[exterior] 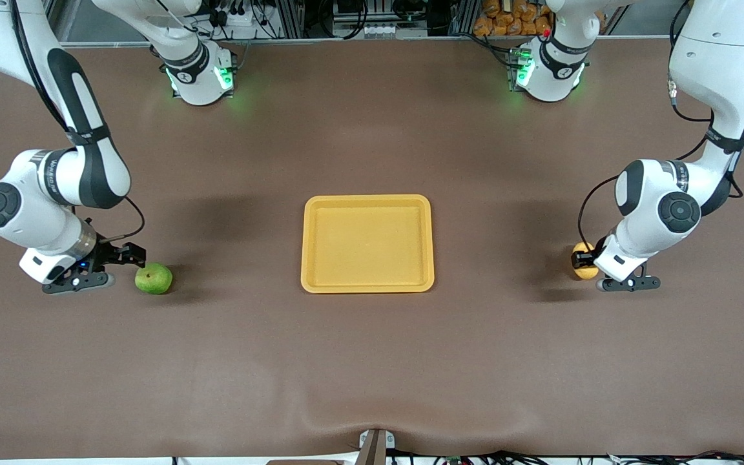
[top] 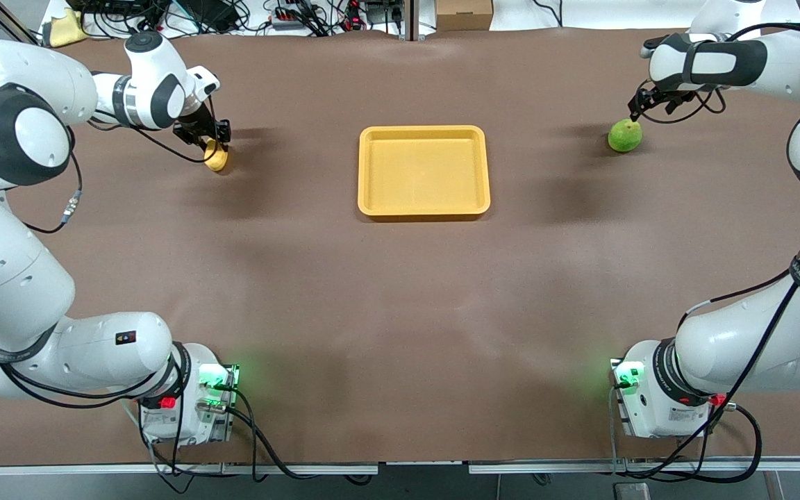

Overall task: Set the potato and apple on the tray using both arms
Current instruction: 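Close the right gripper on the apple while the left gripper grasps the potato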

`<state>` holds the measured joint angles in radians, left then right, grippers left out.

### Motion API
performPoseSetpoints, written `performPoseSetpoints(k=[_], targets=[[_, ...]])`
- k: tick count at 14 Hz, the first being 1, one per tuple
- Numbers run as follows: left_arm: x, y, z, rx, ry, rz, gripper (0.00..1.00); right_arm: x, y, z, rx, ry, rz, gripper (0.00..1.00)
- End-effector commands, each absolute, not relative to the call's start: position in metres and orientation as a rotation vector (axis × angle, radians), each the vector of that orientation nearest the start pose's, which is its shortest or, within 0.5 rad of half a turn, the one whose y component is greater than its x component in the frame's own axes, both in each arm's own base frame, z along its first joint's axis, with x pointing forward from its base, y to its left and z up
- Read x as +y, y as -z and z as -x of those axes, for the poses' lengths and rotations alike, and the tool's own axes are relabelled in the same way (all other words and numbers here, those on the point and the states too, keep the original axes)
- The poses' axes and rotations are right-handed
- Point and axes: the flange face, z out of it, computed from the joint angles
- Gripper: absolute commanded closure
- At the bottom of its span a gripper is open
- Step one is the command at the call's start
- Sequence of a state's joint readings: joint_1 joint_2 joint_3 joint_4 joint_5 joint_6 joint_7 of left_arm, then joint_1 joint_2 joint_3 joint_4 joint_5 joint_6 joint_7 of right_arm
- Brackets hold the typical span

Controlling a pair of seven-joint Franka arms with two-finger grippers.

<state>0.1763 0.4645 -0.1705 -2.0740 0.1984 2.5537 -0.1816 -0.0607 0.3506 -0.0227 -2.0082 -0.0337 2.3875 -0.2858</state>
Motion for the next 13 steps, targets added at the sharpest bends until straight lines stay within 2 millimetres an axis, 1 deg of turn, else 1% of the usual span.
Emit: performPoseSetpoints(k=[1, 2, 4, 5, 6, 7, 9, 10, 11, 12, 13], targets=[[0.002, -0.208, -0.593, -0.053, 0.073, 3.096, 0.96, -0.05, -0.275, -0.608, -0.572, 0.034, 3.109, 0.0], [0.001, -0.213, -0.595, -0.049, 0.083, 3.095, 1.0, -0.052, -0.273, -0.608, -0.649, 0.038, 3.074, 0.0], [-0.005, -0.223, -0.597, -0.035, 0.105, 3.093, 1.0, -0.052, -0.271, -0.612, -0.864, 0.049, 3.008, 0.0], [-0.011, -0.227, -0.598, -0.02, 0.115, 3.094, 1.0, -0.051, -0.27, -0.613, -0.925, 0.05, 2.989, 0.0], [-0.02, -0.233, -0.6, 0.005, 0.135, 3.093, 1.0, -0.048, -0.269, -0.613, -0.937, 0.048, 2.98, 0.0], [-0.032, -0.24, -0.602, 0.025, 0.145, 3.093, 1.0, -0.047, -0.261, -0.612, -0.914, 0.039, 2.965, 0.0], [-0.051, -0.251, -0.606, 0.006, 0.133, 3.088, 1.0, -0.054, -0.239, -0.612, -0.929, 0.014, 2.935, 0.0], [-0.072, -0.258, -0.607, 0.005, 0.128, 3.09, 1.0, -0.058, -0.229, -0.615, -0.924, 0.016, 2.915, 0.0], [-0.085, -0.263, -0.606, -0.003, 0.117, 3.087, 1.0, -0.059, -0.225, -0.615, -0.91, 0.018, 2.903, 0.0], [-0.102, -0.266, -0.604, 0.025, 0.112, 3.085, 1.0, -0.058, -0.223, -0.618, -0.922, 0.021, 2.899, 0.0], [-0.117, -0.27, -0.602, 0.057, 0.114, 3.084, 1.0, -0.06, -0.215, -0.617, -0.914, 0.007, 2.897, 0.0]])
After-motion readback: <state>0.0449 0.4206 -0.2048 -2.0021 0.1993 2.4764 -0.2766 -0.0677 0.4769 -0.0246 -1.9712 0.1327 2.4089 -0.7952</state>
